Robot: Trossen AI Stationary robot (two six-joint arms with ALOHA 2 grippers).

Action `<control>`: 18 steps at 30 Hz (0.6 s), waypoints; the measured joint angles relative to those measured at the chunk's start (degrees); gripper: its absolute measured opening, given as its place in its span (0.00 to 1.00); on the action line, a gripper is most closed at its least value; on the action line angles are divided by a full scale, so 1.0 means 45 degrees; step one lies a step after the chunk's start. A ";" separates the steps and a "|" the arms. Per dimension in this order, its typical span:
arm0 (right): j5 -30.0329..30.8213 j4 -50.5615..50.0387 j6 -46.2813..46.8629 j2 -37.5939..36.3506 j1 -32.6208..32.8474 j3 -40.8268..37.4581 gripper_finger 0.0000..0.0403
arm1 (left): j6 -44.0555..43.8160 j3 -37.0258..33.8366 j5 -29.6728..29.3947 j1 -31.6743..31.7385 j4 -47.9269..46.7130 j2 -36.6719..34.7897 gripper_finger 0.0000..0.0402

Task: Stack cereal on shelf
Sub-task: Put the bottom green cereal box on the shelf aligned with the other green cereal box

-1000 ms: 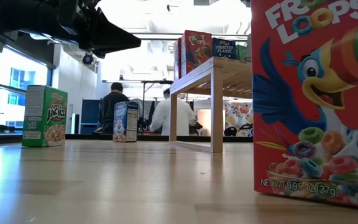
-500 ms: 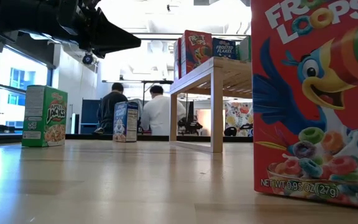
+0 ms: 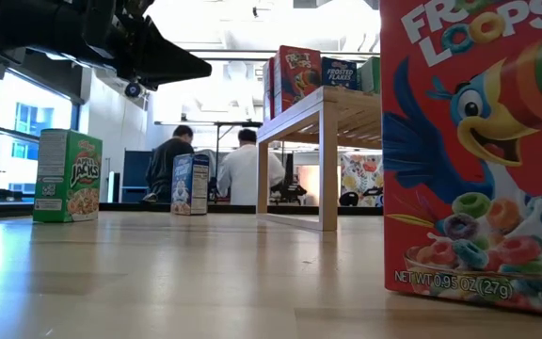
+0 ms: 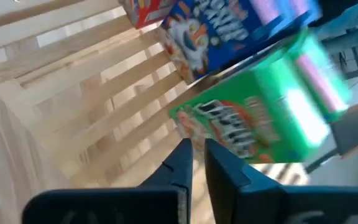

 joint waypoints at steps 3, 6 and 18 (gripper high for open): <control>-0.0025 0.1692 0.0079 -0.0718 -0.0065 -0.1918 0.06 | 0.0089 0.0000 0.0000 0.0000 0.0022 0.0000 0.05; -0.0041 0.3116 0.0070 -0.1001 -0.0414 -0.3409 0.05 | 0.0147 0.0000 0.0000 0.0014 0.0024 0.0000 0.05; -0.0042 0.6381 -0.0363 -0.1021 -0.2484 -0.5530 0.00 | 0.0140 0.0000 -0.0005 0.0015 -0.0049 0.0000 0.05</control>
